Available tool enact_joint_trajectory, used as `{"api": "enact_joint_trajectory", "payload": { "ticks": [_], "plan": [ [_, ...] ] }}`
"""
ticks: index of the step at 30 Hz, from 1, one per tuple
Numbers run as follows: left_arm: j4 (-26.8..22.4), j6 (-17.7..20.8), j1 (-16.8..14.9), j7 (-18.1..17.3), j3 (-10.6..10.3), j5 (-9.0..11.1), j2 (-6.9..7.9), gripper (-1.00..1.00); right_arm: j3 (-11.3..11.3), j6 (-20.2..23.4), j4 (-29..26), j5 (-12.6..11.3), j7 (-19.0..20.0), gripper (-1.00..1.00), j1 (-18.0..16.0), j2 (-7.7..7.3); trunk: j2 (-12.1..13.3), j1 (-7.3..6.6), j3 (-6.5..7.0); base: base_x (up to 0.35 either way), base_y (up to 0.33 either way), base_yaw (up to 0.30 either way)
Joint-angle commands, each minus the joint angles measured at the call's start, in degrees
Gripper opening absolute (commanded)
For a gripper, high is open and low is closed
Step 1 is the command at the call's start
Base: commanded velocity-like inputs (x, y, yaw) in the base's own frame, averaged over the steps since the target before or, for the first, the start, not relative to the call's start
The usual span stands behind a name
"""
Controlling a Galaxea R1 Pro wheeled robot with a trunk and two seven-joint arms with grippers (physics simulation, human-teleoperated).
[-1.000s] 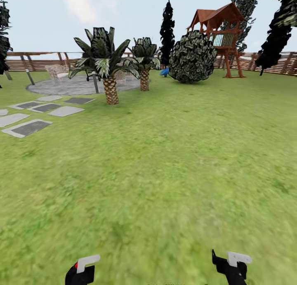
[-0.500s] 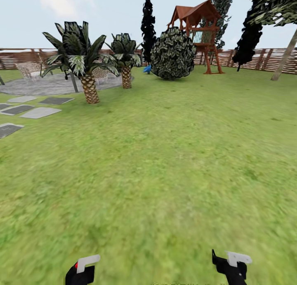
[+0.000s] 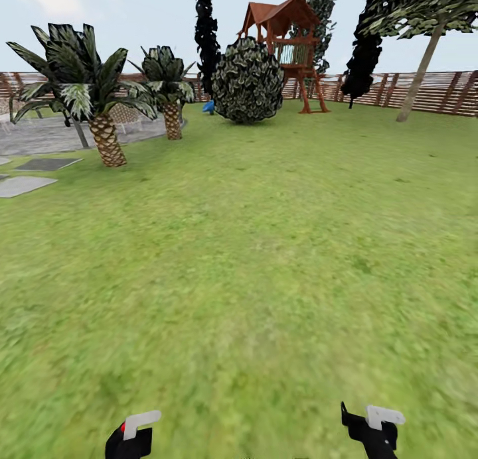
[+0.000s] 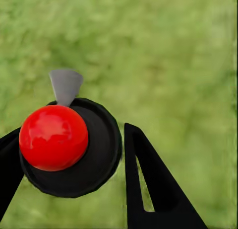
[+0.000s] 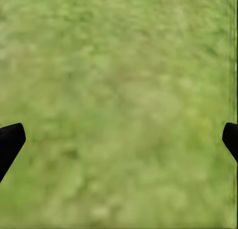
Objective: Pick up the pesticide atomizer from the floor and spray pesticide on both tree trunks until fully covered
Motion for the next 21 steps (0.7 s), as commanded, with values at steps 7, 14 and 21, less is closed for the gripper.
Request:
{"api": "enact_joint_trajectory", "payload": {
  "ticks": [7, 14, 21],
  "plan": [
    [0.0, -0.2, 0.0, 0.1, 0.4, -0.6, -0.05, -1.0, -0.3, -0.2, 0.1, 0.6, 0.0, 1.0, -0.1, 0.03, 0.0, -0.01, -0.53, 0.0, -0.277, -0.218],
    [0.0, -0.2, 0.0, 0.1, 0.4, -0.6, -0.05, -1.0, -0.3, -0.2, 0.1, 0.6, 0.0, 1.0, -0.1, 0.03, 0.0, -0.01, -1.01, 0.0, -0.277, -0.218],
    [0.0, -0.2, 0.0, 0.1, 0.4, -0.6, -0.05, -1.0, -0.3, -0.2, 0.1, 0.6, 0.0, 1.0, -0.1, 0.03, 0.0, -0.01, -1.49, 0.0, -0.277, -0.218]
  ]
}}
